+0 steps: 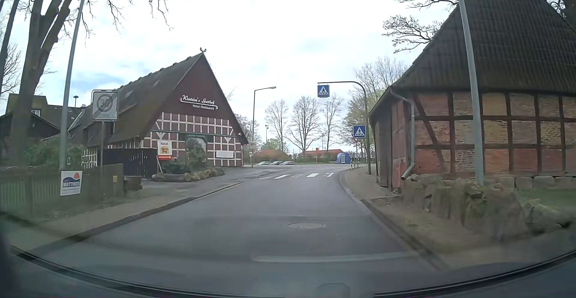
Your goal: Follow the waypoints while adhering to traffic rules and regulations
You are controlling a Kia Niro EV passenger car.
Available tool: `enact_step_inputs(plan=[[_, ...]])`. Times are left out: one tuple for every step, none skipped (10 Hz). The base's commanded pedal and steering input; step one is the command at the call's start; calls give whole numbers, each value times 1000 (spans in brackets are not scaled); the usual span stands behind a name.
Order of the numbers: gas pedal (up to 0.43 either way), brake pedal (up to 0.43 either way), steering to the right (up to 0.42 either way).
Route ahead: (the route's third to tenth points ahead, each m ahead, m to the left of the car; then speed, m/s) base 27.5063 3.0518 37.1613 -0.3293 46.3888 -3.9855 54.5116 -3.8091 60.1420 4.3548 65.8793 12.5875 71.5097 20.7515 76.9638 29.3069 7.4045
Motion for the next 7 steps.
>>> enact_step_inputs(plan=[[0, 0, 0], [0, 18, 1], [0, 55, 1], [0, 91, 1], [0, 91, 1], [0, 91, 1], [0, 91, 1]])
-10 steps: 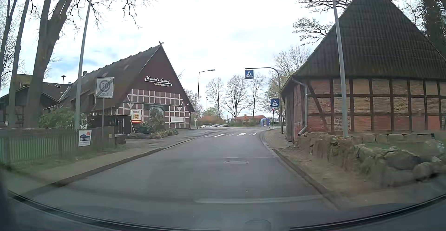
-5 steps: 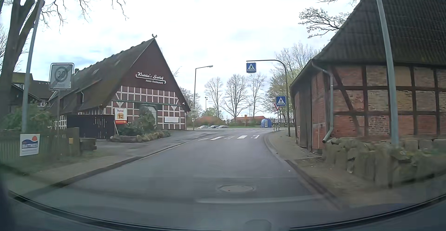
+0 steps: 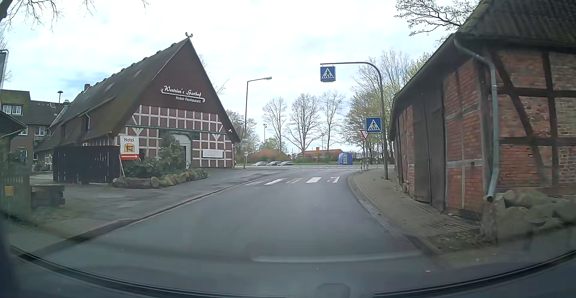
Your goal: Follow the waypoints while adhering to traffic rules and regulations
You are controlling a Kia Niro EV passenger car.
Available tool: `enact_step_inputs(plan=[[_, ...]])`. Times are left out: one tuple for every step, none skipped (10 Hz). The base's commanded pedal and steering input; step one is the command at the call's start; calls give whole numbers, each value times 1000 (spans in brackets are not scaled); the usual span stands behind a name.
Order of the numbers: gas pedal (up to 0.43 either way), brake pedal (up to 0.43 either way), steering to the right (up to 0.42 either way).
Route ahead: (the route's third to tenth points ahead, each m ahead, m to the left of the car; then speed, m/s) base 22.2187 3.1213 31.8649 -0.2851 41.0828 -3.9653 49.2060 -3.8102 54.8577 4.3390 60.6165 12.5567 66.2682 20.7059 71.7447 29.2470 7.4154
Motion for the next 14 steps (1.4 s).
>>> enact_step_inputs(plan=[[0, 110, 1], [0, 122, 1], [0, 152, 1], [0, 171, 1], [0, 177, 2], [0, 177, 5], [0, 177, 6], [0, 152, 6], [0, 134, 6], [0, 98, 8], [0, 30, 10], [0, 0, 10], [0, 0, 10], [0, 0, 10]])
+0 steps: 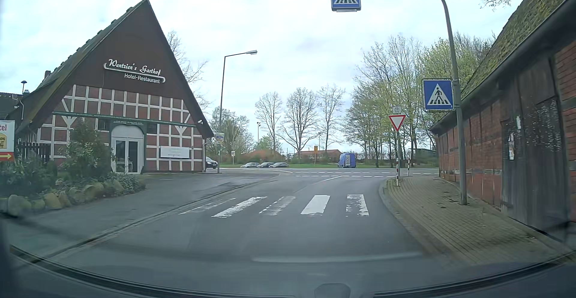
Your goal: Follow the waypoints while adhering to traffic rules and regulations
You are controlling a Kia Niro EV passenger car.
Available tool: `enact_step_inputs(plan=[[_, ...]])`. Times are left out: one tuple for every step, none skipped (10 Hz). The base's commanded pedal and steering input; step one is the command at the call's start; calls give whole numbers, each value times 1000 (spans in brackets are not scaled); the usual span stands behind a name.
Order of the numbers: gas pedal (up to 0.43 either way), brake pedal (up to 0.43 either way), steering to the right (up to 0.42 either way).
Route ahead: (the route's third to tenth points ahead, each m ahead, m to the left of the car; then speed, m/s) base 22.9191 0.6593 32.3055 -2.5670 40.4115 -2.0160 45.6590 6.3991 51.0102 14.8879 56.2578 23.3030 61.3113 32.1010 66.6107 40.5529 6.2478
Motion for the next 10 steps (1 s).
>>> enact_step_inputs(plan=[[0, 0, 11], [0, 0, 13], [0, 0, 16], [0, 0, 18], [0, 0, 18], [0, 6, 18], [0, 0, 20], [0, 0, 25], [0, 0, 33], [0, 0, 38]])
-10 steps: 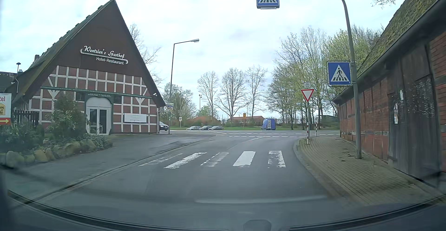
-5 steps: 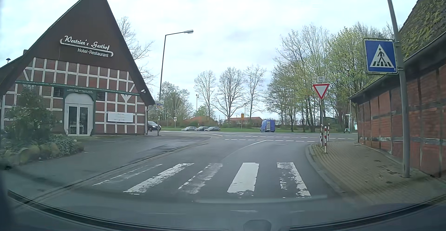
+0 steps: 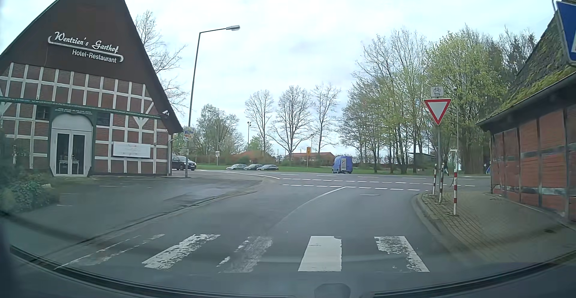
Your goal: Follow the waypoints while adhering to traffic rules and regulations
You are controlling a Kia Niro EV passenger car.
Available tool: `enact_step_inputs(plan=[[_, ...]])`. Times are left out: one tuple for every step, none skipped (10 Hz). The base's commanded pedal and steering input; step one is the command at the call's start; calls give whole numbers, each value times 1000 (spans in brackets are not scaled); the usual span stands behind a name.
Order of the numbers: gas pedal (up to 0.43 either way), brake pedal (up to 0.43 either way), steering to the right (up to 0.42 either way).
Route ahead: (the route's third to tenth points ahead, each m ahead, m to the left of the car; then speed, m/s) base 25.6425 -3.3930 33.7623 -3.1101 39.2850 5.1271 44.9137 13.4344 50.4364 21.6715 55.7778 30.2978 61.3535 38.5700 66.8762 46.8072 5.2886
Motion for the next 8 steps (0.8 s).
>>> enact_step_inputs(plan=[[0, 0, 42], [0, 0, 46], [0, 0, 54], [0, 6, 61], [0, 6, 65], [0, 0, 70], [0, 0, 77], [0, 0, 89]])
